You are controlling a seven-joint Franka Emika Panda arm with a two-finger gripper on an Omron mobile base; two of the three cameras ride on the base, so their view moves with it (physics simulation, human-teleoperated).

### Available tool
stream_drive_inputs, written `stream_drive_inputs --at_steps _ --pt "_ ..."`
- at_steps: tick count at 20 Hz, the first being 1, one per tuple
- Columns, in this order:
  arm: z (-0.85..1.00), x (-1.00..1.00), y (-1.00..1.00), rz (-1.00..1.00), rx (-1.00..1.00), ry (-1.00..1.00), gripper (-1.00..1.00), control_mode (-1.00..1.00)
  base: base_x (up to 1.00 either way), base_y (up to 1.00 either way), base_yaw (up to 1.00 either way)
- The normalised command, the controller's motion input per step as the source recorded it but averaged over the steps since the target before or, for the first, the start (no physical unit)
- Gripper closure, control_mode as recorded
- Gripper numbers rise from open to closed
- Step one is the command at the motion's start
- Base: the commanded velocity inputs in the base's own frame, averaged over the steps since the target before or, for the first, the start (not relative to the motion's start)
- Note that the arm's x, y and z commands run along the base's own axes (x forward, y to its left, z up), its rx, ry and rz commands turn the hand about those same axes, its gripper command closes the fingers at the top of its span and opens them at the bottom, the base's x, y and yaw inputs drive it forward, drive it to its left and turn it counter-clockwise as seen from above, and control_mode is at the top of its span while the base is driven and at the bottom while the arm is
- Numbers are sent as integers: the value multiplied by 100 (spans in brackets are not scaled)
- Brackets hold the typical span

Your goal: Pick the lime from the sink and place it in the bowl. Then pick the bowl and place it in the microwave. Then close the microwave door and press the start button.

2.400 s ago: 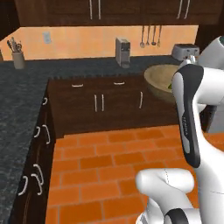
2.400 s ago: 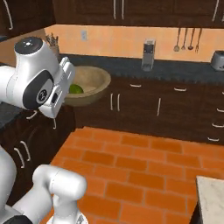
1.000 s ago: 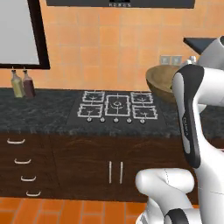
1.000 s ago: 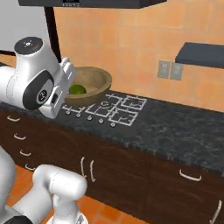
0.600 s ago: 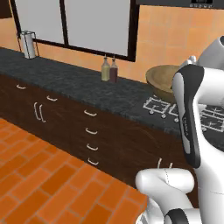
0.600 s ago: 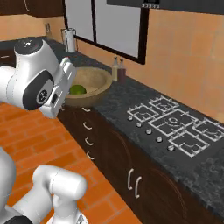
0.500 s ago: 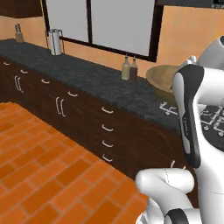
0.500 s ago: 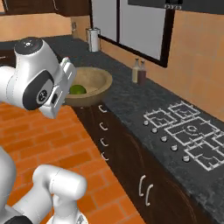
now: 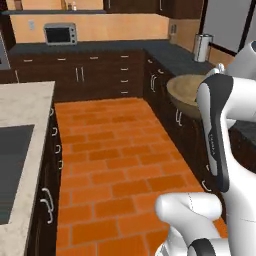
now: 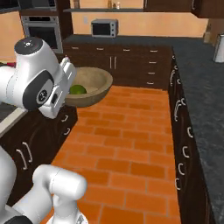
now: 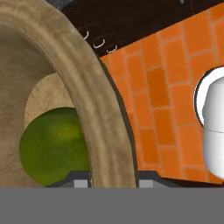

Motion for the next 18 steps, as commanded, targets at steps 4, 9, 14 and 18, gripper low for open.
stream_drive_inputs --at_steps 4,9,14,18 --pt "0 0 0 0 0 0 100 100 0 -17 96" --pt "0 0 0 0 0 0 100 100 63 -70 60" --pt "0 0 0 0 0 0 100 100 64 -100 37" --pt "0 0 0 0 0 0 100 100 66 -100 41"
